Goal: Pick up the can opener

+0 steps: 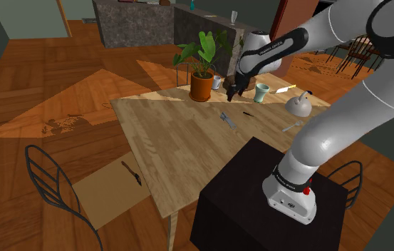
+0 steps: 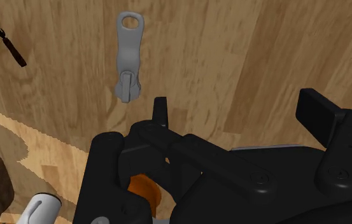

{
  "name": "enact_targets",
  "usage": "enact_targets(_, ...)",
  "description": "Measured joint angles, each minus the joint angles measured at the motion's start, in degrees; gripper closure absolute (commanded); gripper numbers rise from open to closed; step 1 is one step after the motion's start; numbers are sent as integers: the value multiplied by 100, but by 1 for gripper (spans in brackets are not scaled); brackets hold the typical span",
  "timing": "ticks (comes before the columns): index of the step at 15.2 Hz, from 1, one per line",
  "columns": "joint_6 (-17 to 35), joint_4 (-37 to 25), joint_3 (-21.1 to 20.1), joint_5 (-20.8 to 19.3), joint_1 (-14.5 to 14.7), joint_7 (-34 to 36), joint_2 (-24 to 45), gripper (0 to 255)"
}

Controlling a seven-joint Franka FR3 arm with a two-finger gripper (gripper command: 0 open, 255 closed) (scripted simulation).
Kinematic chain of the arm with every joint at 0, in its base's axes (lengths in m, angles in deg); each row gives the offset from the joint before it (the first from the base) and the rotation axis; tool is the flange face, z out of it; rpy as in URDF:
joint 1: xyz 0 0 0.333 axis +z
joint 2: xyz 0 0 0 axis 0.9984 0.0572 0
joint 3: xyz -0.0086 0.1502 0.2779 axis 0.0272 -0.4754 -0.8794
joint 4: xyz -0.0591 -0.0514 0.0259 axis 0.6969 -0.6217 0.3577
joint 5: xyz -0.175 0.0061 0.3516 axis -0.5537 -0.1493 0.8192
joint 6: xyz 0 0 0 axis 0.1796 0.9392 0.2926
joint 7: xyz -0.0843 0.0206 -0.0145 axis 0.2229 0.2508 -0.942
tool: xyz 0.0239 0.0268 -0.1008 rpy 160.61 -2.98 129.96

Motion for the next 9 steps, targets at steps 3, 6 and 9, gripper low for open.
enact_targets(3, 492, -164, 291, 346, 80, -466, 684, 0)
enact_targets(6, 950, -374, 515, 957, 146, -1110, 1427, 0)
enact_targets(9, 1253, -746, 522, 1803, 81, -1889, 2230, 0)
